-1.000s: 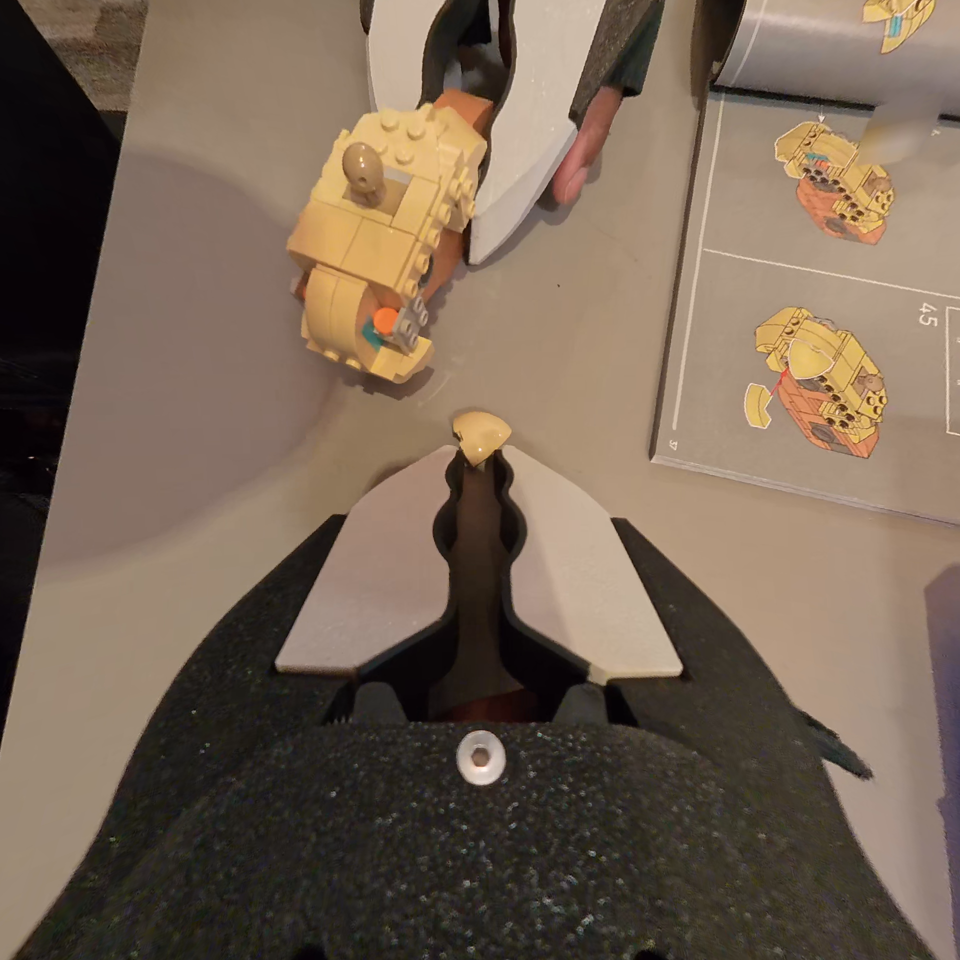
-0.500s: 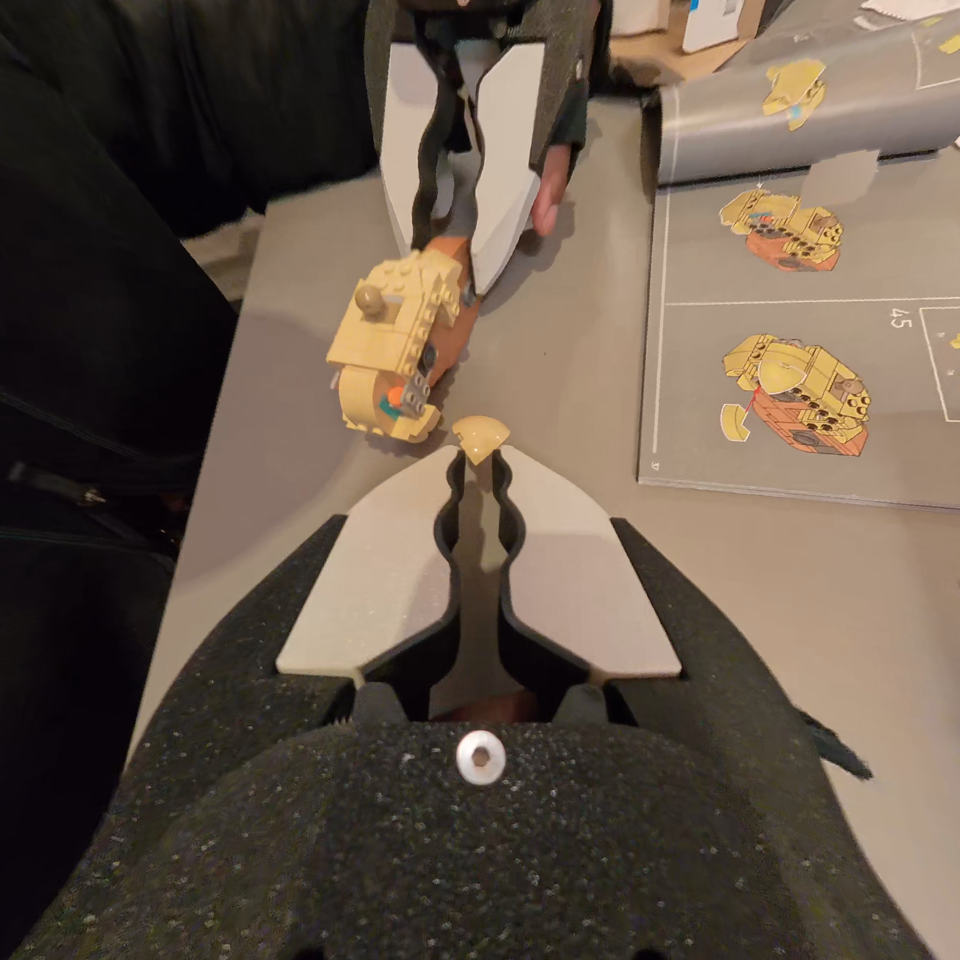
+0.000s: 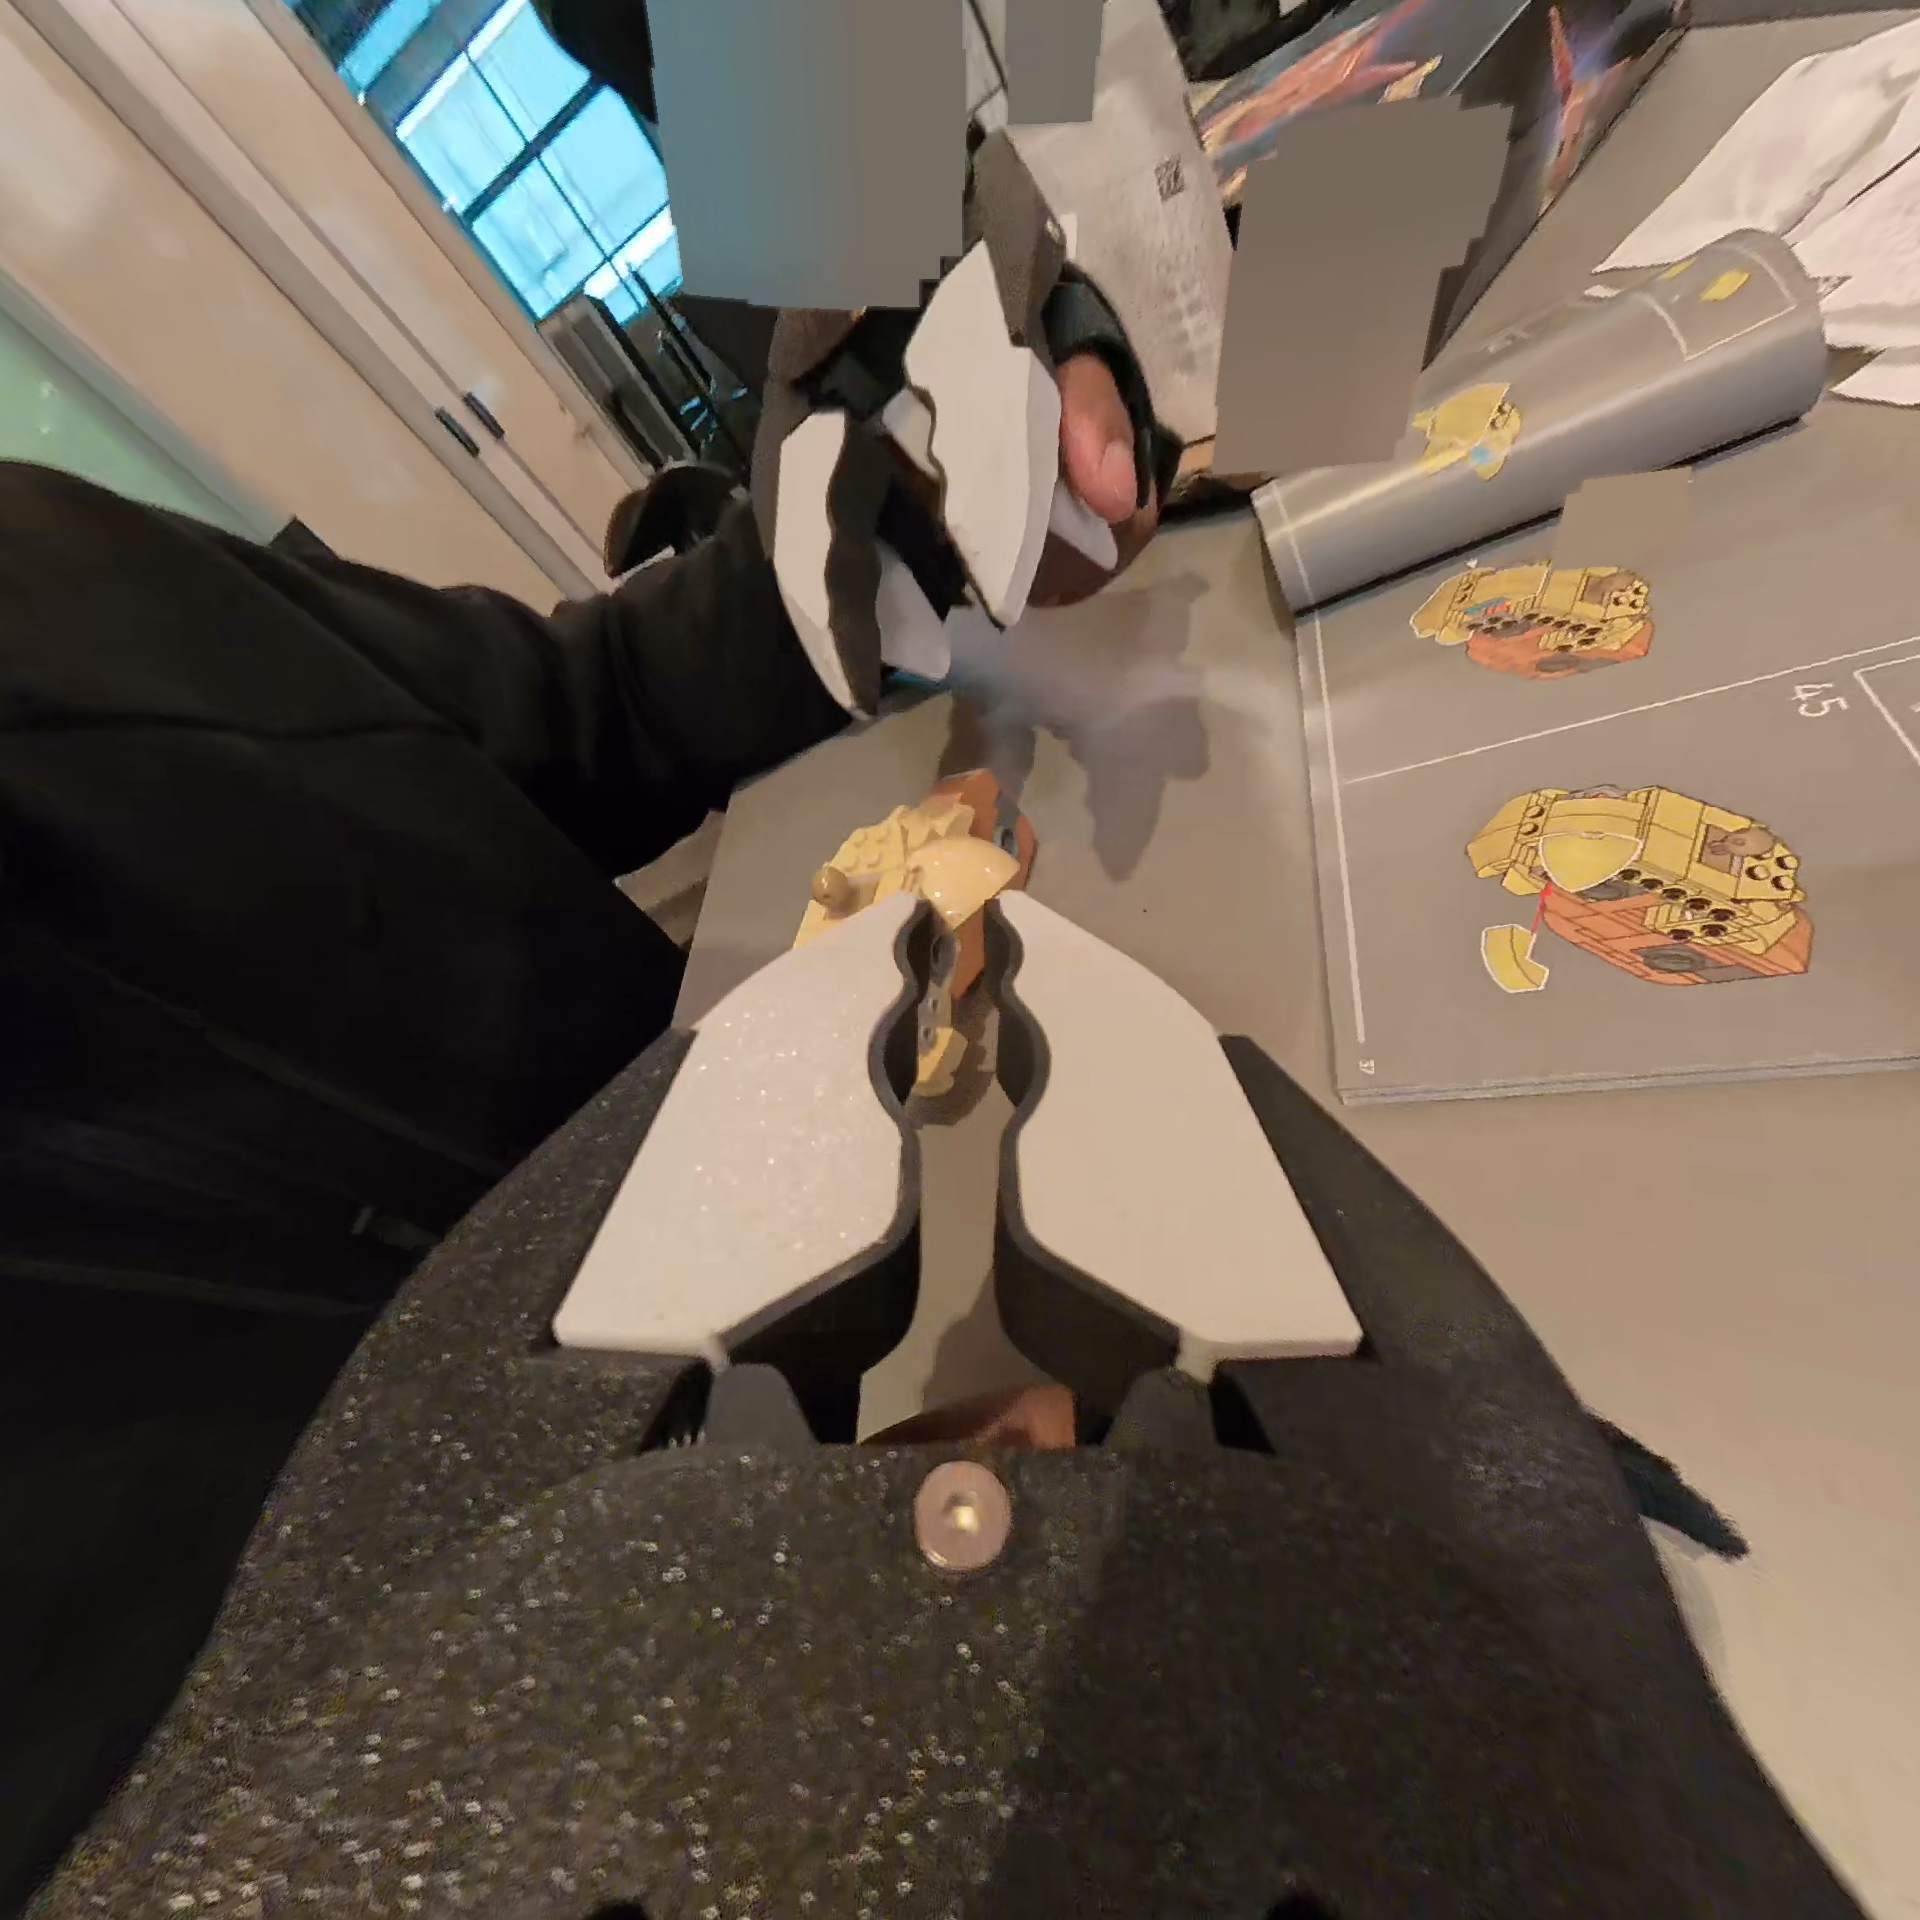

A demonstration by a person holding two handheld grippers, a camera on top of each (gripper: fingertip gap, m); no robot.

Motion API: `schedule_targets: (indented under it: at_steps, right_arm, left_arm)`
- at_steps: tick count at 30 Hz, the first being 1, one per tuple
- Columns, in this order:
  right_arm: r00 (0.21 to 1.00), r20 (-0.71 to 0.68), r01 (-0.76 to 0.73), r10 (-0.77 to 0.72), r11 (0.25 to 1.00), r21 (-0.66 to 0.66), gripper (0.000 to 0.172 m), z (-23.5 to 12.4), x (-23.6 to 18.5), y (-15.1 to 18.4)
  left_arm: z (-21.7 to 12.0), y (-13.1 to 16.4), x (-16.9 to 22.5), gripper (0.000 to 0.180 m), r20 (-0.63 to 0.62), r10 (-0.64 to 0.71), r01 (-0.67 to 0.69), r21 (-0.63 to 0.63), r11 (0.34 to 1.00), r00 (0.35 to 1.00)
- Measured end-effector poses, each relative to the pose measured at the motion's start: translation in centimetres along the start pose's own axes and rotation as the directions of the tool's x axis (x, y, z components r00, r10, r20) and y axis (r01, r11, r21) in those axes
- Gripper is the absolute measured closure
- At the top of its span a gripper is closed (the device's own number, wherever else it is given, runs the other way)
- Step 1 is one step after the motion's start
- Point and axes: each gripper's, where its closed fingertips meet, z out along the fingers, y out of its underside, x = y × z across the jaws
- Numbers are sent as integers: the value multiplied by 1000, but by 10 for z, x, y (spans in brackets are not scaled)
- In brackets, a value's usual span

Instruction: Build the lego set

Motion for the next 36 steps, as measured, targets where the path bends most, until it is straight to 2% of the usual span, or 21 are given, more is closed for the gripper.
schedule_targets:
  at_steps: [5, 12, 18, 36]
  right_arm:
    - [999, -32, -28, 30, 997, 69, 162, 5, 4, -7]
    - [998, -52, 23, -17, 994, 108, 163, 11, -1, -10]
    - [998, -59, 43, -33, 984, 170, 163, 6, -2, -17]
    - [996, -88, 12, 6, 979, 203, 164, 4, 8, -19]
  left_arm:
    - [21, 1, -9, 141, 72, -11, 13, -32, 999, 997]
    - [36, 2, -7, 137, 81, -54, 60, -69, 996, 995]
    - [42, -2, -7, 137, 80, -78, 84, -71, 994, 994]
    - [42, 3, -18, 139, 122, -221, 230, -65, 971, 968]
